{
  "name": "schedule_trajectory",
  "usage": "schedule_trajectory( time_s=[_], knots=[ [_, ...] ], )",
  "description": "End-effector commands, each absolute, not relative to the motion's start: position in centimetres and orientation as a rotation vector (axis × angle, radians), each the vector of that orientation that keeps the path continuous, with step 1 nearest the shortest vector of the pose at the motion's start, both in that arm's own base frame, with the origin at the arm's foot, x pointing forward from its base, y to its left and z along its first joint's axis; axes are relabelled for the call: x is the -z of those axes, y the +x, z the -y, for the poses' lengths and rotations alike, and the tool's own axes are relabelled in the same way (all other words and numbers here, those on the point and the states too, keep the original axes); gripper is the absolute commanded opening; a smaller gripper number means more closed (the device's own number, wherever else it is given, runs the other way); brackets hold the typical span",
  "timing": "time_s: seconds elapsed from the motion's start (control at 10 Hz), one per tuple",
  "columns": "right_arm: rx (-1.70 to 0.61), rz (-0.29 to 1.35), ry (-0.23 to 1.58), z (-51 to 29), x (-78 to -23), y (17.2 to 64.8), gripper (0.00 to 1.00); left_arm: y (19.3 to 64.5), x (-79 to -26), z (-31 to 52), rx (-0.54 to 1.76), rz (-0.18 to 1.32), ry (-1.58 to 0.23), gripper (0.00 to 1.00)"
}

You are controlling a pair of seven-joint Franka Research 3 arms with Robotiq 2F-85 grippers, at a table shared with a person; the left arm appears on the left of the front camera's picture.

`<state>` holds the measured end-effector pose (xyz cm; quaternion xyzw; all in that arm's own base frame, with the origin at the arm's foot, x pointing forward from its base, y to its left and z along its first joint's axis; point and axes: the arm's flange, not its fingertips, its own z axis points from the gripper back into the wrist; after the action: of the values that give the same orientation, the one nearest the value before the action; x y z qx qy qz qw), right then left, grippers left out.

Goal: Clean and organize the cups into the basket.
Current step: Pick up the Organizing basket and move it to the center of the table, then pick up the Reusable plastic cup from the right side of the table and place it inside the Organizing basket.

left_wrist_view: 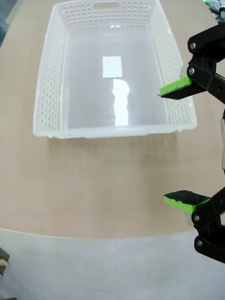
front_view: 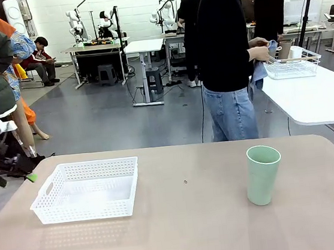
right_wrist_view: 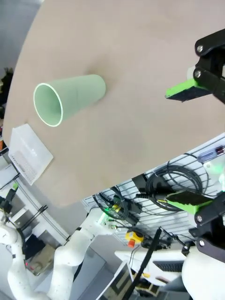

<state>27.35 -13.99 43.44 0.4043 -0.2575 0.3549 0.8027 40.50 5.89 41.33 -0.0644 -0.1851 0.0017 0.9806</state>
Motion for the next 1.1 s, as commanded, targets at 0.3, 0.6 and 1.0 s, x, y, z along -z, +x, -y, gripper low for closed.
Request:
schedule_trajectory(
  time_s=[0.3, 0.6, 1.0],
  knots=[
    [-0.763, 0.547, 0.866, 13.9, -43.4, 27.4, 1.00, 37.1, -39.5, -4.6, -0.022, 0.284, -0.183, 1.00],
    [-0.763, 0.547, 0.866, 13.9, -43.4, 27.4, 1.00, 41.1, -40.2, -3.7, -0.008, 0.327, -0.080, 1.00],
    [-1.071, 0.712, 0.762, 12.3, -43.5, 28.9, 1.00, 40.7, -39.9, -3.7, -0.018, 0.290, -0.079, 1.00]
  ],
)
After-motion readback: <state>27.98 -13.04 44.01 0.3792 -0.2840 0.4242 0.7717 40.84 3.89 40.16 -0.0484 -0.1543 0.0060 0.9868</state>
